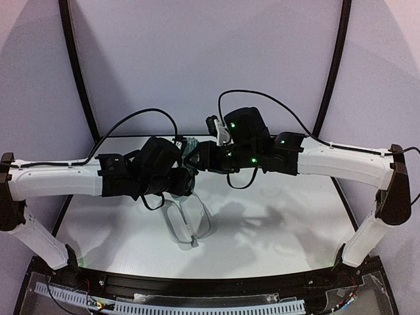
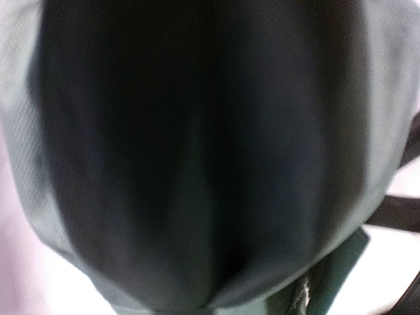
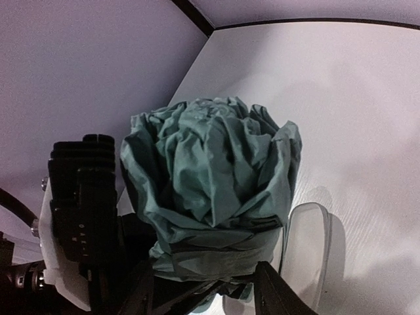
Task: Open the umbrella
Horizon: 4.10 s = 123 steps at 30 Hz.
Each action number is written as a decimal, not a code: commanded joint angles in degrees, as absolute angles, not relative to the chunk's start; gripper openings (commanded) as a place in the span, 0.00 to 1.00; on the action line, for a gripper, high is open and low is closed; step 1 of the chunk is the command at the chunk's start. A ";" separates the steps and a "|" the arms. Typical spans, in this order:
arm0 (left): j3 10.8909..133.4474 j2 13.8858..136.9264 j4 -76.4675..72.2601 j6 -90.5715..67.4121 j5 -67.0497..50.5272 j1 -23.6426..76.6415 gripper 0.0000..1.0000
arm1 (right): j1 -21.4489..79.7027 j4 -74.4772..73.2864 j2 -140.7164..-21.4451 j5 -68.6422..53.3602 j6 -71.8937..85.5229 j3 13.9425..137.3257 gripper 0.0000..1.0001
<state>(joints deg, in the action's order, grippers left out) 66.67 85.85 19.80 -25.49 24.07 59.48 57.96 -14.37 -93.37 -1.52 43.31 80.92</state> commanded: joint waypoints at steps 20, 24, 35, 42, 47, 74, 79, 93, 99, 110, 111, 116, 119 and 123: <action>66.18 83.52 15.66 -26.88 24.92 61.26 0.01 | 58.84 -16.90 -99.13 5.45 46.85 85.37 0.00; 65.21 82.31 14.95 -27.27 25.52 61.26 0.01 | 58.83 -17.87 -99.44 6.19 44.95 85.82 0.00; 64.43 75.83 18.29 -36.26 39.21 61.16 0.01 | 58.87 -25.49 -100.08 10.38 33.16 80.04 0.00; 64.61 73.05 21.16 -38.83 38.96 60.02 0.01 | 56.86 -25.60 -96.49 14.75 31.74 71.23 0.00; 64.22 71.14 22.91 -39.67 37.08 58.92 0.01 | 53.50 -25.16 -94.76 16.93 31.32 68.00 0.00; 57.11 60.23 25.46 -39.54 27.42 50.85 0.01 | 44.40 -18.90 -92.70 0.91 10.13 57.71 0.00; 55.75 57.57 21.90 -36.89 19.75 50.47 0.01 | 42.65 -19.52 -92.37 3.40 11.19 58.62 0.00; 56.44 61.40 16.54 -37.56 7.28 50.37 0.01 | 42.49 -1.18 -76.91 -24.76 17.30 55.42 0.70; 58.38 66.26 14.25 -36.58 2.31 50.35 0.01 | 46.51 6.50 -73.84 -31.31 18.41 55.35 0.98; 64.27 75.88 14.54 -37.68 -5.99 50.35 0.01 | 55.60 0.63 -80.47 -6.04 7.91 64.57 0.99; 64.49 76.37 14.48 -37.86 -6.51 50.40 0.01 | 55.70 0.27 -81.46 -3.89 9.62 65.49 0.99; 64.29 78.04 11.87 -37.33 -10.89 50.38 0.01 | 55.54 2.55 -83.27 -4.05 21.45 65.16 0.99; 62.64 77.99 6.92 -36.68 -15.31 50.41 0.01 | 54.84 9.65 -82.82 -9.08 29.88 62.15 0.99; 61.54 77.28 2.32 -36.80 -19.95 50.37 0.01 | 52.88 13.73 -82.92 -14.30 37.15 60.78 0.99</action>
